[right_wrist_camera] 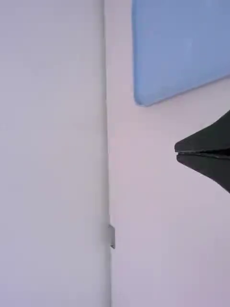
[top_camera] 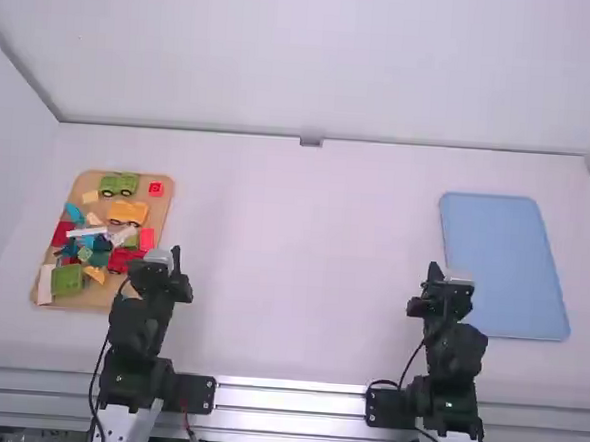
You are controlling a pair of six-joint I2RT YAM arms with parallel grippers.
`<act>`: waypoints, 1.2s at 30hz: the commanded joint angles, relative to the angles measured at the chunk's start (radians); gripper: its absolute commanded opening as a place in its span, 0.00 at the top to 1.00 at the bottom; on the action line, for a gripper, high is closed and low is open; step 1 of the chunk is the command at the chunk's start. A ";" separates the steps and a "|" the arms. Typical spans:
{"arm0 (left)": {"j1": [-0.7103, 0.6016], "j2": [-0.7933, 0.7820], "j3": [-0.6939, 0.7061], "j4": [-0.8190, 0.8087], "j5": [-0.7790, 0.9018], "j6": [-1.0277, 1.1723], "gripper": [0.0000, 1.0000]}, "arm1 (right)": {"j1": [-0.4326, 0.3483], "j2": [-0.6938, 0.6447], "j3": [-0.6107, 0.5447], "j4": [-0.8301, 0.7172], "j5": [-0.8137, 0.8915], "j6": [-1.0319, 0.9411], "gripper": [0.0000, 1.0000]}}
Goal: Assemble lego blocks to make yellow taxi
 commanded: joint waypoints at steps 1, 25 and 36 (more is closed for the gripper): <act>0.000 0.000 0.000 0.000 0.000 0.000 1.00 | 0.000 0.000 0.000 0.000 0.001 -0.001 1.00; -0.010 0.284 0.269 -0.065 -0.047 0.009 0.77 | 0.004 0.305 0.278 -0.062 0.014 -0.032 0.77; -0.018 0.537 0.506 -0.112 -0.088 0.017 0.57 | 0.009 0.610 0.522 -0.062 0.025 -0.060 0.57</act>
